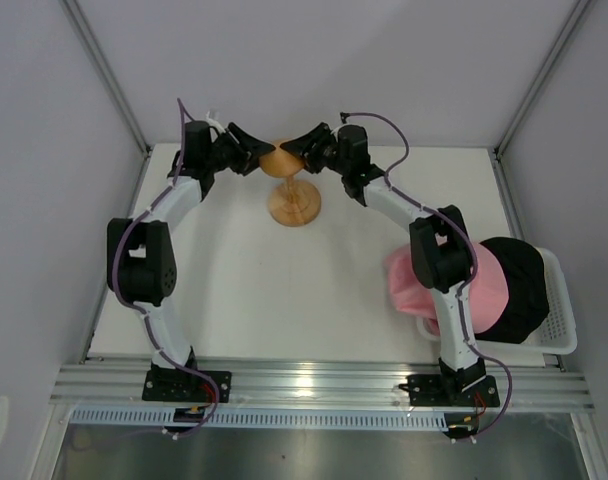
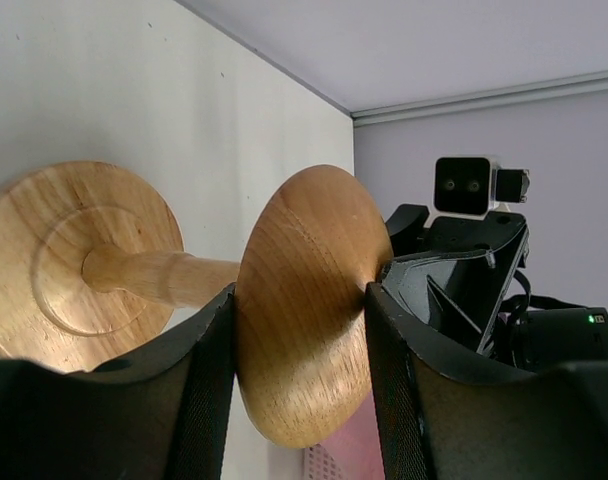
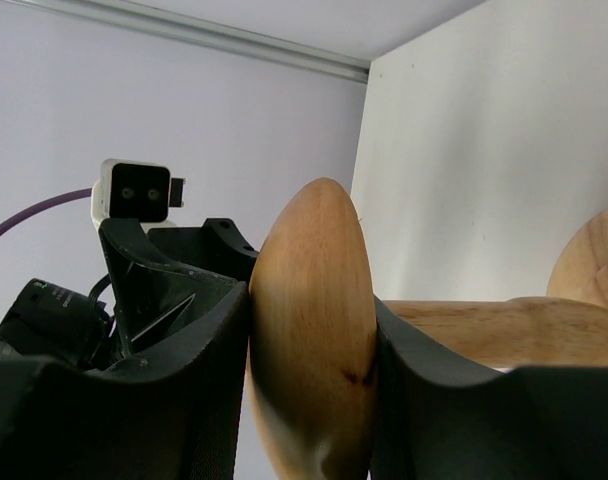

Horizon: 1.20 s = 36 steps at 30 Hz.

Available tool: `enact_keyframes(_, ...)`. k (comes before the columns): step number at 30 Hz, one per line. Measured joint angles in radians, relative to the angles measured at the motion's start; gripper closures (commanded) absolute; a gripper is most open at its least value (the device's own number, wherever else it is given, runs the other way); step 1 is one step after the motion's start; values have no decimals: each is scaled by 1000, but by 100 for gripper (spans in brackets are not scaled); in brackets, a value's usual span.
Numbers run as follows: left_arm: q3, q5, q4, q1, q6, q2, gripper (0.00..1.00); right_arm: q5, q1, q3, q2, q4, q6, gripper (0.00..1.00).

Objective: Stack the hats

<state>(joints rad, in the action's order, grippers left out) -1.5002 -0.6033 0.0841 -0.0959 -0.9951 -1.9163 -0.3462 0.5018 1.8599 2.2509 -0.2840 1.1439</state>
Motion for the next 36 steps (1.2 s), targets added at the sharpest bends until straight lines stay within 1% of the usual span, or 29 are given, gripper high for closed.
enact_keyframes(2, 42, 15, 0, -15, -12, 34, 75, 1, 0, -58, -45, 4, 1, 77)
enact_keyframes(7, 163, 74, -18, -77, -39, 149, 76, 12, 2, -262, -206, 25, 10, 77)
enact_keyframes(14, 391, 193, -42, -176, -82, 389, 77, 34, 36, -546, -449, 31, 33, 77)
enact_keyframes(20, 571, 280, -57, -278, -113, 593, 78, 119, 104, -798, -673, 9, 56, 76)
enact_keyframes(23, 628, 344, -111, -336, -110, 698, 77, 171, 152, -906, -766, -21, 78, 75)
enact_keyframes(25, 663, 387, -141, -372, -105, 768, 77, 221, 194, -962, -821, -35, 91, 72)
enact_keyframes(30, 737, 449, -184, -420, -99, 911, 77, 346, 301, -1043, -906, -69, 97, 72)
enact_keyframes(36, 753, 481, -269, -454, -71, 957, 76, 396, 355, -1162, -917, -211, 149, 73)
